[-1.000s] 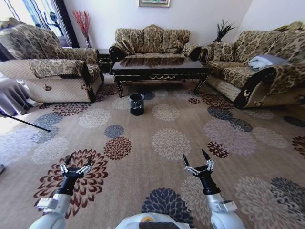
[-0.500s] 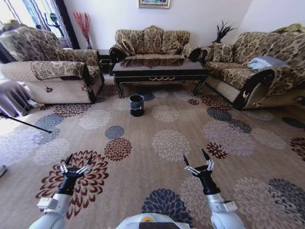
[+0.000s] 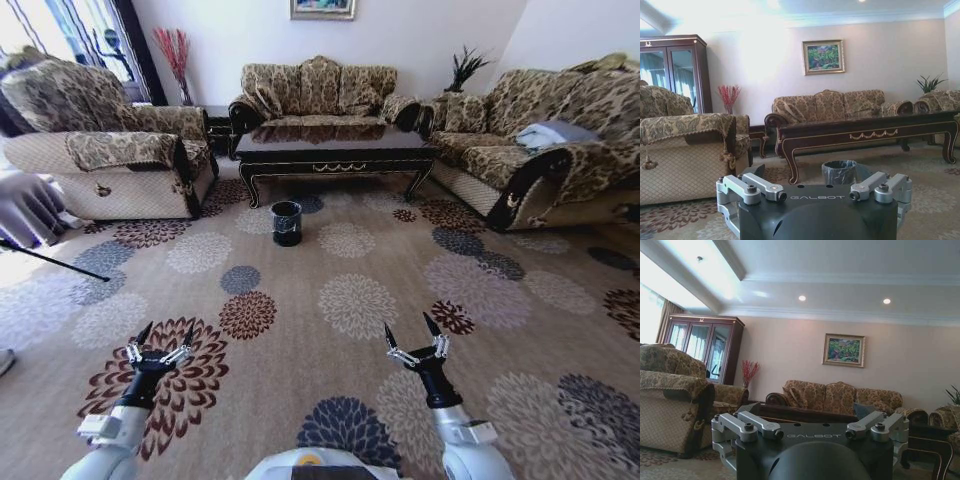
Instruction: Move to the front of the table and pick up the trash from the floor, then place it into the trash bin.
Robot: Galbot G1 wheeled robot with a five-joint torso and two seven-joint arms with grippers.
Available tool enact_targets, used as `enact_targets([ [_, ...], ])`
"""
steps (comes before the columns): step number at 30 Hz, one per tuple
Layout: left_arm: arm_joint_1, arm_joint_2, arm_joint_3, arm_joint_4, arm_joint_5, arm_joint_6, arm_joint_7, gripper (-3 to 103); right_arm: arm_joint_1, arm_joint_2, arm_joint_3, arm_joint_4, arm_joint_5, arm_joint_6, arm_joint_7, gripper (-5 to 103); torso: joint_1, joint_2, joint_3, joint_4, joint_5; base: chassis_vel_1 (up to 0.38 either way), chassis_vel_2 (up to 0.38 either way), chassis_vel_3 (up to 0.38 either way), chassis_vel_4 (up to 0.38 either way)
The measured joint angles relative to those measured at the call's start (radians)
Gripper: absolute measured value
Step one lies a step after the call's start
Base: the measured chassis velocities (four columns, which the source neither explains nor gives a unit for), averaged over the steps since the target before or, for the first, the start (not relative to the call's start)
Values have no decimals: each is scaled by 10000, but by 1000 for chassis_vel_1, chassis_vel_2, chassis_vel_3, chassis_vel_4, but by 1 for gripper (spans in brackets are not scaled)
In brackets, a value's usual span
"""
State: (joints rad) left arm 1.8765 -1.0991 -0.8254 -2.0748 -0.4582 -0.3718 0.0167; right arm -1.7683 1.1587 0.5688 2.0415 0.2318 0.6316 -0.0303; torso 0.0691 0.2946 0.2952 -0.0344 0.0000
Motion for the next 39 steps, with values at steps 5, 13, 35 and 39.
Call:
enact_targets([
  [5,0,0,0,0,0,0,0,100,0,0,0,0,0,0,0,100,71,229,160,0,0,0,0,0,0],
  [13,0,0,0,0,0,0,0,100,0,0,0,0,0,0,0,100,176,543,368,0,0,0,0,0,0],
  [35,0,0,0,0,0,0,0,100,0,0,0,0,0,0,0,100,485,1408,920,0,0,0,0,0,0],
  [39,0,0,0,0,-1,0,0,100,0,0,0,0,0,0,0,100,543,1577,1033,0,0,0,0,0,0],
])
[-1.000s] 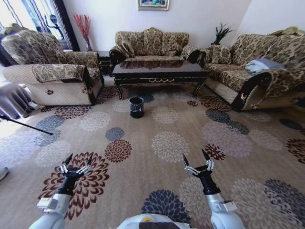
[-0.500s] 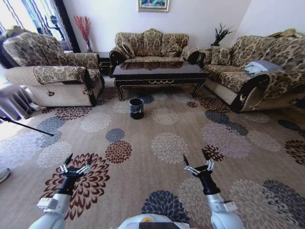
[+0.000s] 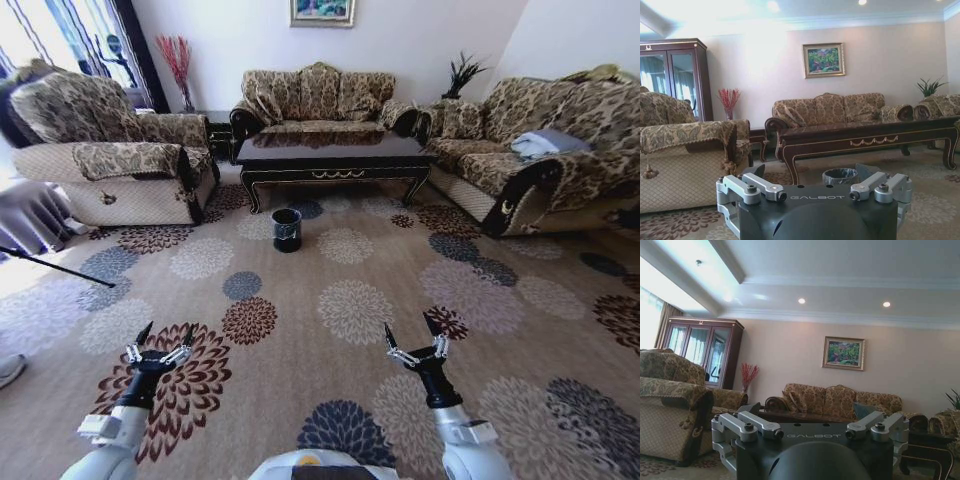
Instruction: Move to the front of the table and pick up the trash from the floor, then place it into the trash bin.
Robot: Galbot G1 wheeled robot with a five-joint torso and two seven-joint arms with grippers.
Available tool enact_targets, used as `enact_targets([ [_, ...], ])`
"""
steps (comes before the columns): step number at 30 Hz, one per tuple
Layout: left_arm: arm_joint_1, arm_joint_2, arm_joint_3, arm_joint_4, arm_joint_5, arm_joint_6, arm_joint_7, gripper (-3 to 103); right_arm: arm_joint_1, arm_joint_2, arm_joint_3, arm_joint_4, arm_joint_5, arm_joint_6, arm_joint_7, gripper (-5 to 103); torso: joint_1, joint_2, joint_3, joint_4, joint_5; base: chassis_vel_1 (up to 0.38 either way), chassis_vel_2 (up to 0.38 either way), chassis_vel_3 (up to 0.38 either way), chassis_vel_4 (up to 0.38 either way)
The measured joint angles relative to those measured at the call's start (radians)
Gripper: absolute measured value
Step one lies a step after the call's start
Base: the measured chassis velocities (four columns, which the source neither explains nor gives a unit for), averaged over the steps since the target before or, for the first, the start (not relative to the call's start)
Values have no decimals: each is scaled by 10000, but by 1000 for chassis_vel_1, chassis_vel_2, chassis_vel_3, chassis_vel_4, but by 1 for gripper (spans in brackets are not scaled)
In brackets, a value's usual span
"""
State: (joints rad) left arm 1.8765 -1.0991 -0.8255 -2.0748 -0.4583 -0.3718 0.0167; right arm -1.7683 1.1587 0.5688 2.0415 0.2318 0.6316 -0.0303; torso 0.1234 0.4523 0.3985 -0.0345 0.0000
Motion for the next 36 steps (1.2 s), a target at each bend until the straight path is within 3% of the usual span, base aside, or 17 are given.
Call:
enact_targets([
  [36,0,0,0,0,0,0,0,100,0,0,0,0,0,0,0,100,557,1486,931,0,0,0,0,0,0],
])
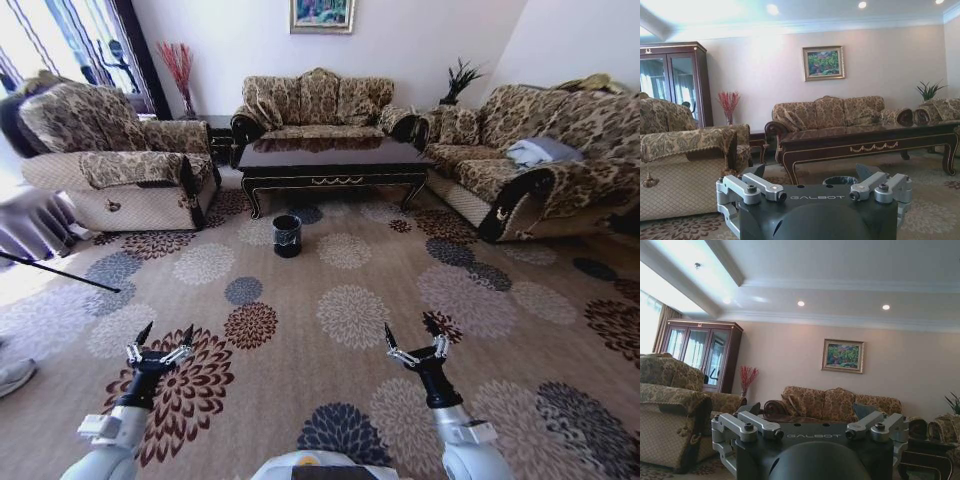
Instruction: Move to the front of the table and pick up the trash from the floor, then place it into the trash bin.
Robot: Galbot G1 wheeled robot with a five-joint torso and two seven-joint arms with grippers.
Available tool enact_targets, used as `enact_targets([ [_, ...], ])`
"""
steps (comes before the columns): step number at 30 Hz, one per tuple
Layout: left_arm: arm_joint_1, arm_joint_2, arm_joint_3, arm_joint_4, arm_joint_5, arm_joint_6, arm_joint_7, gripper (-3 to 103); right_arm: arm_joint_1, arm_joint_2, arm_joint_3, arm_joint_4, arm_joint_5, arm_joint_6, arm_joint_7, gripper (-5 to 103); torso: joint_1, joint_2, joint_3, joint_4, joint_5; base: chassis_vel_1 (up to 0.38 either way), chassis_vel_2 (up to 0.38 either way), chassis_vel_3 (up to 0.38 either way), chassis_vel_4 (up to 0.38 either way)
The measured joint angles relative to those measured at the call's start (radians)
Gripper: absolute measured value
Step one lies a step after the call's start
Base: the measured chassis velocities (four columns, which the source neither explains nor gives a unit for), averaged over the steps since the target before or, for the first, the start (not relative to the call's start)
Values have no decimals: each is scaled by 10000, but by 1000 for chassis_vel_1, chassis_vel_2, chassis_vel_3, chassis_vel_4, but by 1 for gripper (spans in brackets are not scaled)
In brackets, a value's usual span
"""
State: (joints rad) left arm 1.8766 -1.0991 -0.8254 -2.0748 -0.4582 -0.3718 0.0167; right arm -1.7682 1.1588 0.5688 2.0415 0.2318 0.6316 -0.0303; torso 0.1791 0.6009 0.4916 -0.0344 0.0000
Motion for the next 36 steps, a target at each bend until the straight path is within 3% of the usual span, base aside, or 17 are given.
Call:
enact_targets([
  [36,0,0,0,0,0,0,0,100,0,0,0,0,0,0,0,100,626,1523,898,0,0,0,0,0,0],
])
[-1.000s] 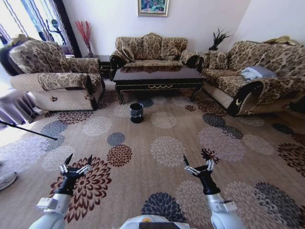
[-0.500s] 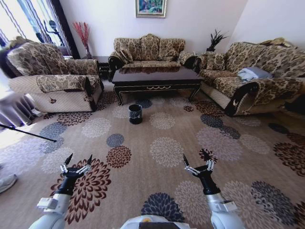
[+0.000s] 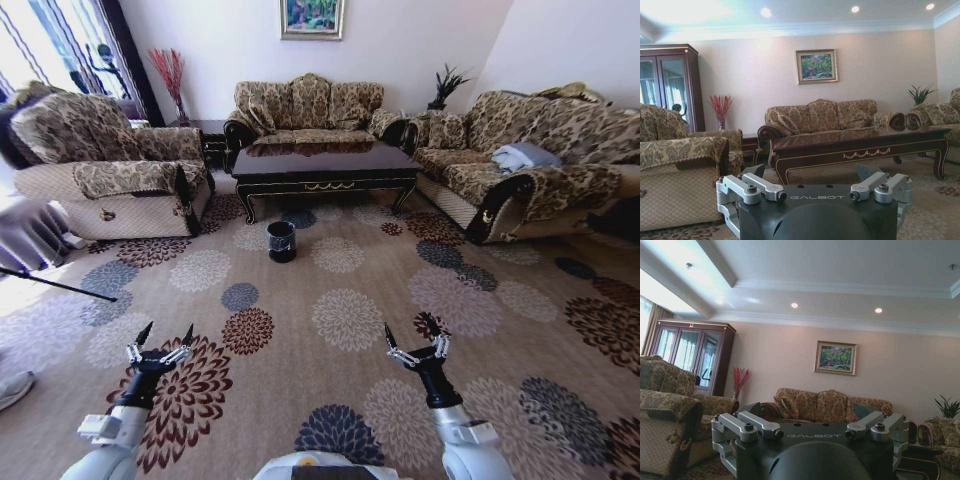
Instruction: Move to the front of the table and pick up the trash from the floor, then place it into the trash bin.
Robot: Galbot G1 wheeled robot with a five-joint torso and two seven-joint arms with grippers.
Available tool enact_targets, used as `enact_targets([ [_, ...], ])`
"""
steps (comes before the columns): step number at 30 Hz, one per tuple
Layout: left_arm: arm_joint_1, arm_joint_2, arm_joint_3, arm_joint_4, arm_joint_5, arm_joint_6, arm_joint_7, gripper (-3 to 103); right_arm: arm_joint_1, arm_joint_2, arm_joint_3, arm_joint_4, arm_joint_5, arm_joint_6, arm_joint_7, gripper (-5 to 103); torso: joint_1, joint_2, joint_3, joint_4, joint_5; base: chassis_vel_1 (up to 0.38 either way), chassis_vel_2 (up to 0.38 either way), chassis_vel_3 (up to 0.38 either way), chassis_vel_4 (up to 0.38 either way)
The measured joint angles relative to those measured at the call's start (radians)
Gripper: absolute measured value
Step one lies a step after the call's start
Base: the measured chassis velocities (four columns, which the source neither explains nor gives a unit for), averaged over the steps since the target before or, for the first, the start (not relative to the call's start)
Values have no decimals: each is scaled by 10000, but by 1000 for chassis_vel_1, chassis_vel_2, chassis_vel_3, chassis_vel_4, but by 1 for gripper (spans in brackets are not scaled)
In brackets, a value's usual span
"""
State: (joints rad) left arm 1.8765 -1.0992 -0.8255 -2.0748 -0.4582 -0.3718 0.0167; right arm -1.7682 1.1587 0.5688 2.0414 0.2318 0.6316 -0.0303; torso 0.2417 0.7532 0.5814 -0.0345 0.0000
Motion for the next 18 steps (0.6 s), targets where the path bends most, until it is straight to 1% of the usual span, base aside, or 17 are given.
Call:
enact_targets([
  [1,0,0,0,0,0,0,0,100,0,0,0,0,0,0,0,100,0,0,0,0,0,0,0,0,0],
  [4,0,0,0,0,0,0,0,100,0,0,0,1,0,0,0,100,71,173,102,0,0,0,0,0,0],
  [9,0,1,0,0,0,0,0,100,0,0,0,0,0,0,0,100,141,333,190,1,0,0,0,0,0],
  [12,0,0,0,0,0,0,0,100,0,0,0,1,0,0,0,100,225,521,293,1,0,0,0,0,0],
  [14,0,0,0,0,0,0,0,100,0,0,0,1,0,0,0,100,239,553,310,0,0,0,0,0,0],
  [18,0,1,0,0,0,0,0,100,0,0,0,0,0,0,0,100,320,744,423,1,0,0,0,0,0],
])
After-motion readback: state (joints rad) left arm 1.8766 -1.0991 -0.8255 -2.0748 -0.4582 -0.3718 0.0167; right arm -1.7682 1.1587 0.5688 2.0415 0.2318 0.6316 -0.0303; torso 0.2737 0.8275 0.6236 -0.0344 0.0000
